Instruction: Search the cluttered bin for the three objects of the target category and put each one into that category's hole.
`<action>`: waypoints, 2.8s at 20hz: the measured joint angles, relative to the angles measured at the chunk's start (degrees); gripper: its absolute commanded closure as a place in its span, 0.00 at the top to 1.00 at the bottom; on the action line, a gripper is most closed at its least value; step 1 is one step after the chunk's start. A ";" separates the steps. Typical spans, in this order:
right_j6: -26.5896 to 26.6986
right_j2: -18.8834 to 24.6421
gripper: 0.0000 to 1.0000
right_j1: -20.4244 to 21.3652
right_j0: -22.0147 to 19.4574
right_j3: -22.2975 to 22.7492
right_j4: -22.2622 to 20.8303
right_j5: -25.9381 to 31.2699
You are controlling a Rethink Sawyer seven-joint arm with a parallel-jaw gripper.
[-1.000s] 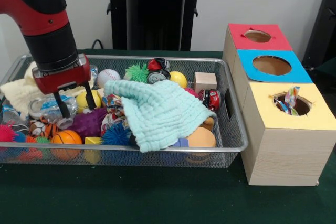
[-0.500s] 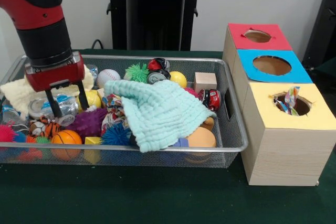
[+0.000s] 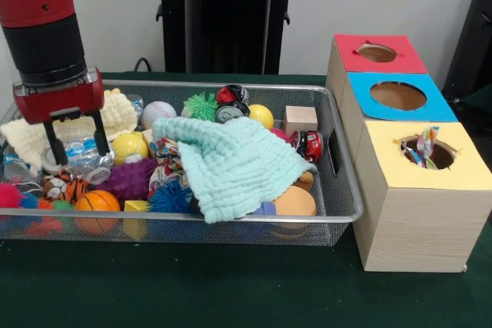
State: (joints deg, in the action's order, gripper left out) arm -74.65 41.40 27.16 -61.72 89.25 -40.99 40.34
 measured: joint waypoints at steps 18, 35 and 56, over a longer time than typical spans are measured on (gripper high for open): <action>0.00 -1.40 1.00 -1.97 0.23 -0.02 -1.80 -4.11; 0.00 -2.17 1.00 -3.82 -0.02 -0.02 -2.26 -4.62; 0.00 -3.77 0.00 -4.81 0.74 -0.05 -3.40 -7.44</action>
State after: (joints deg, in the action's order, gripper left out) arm -74.65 37.63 22.35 -60.99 89.20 -44.38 32.91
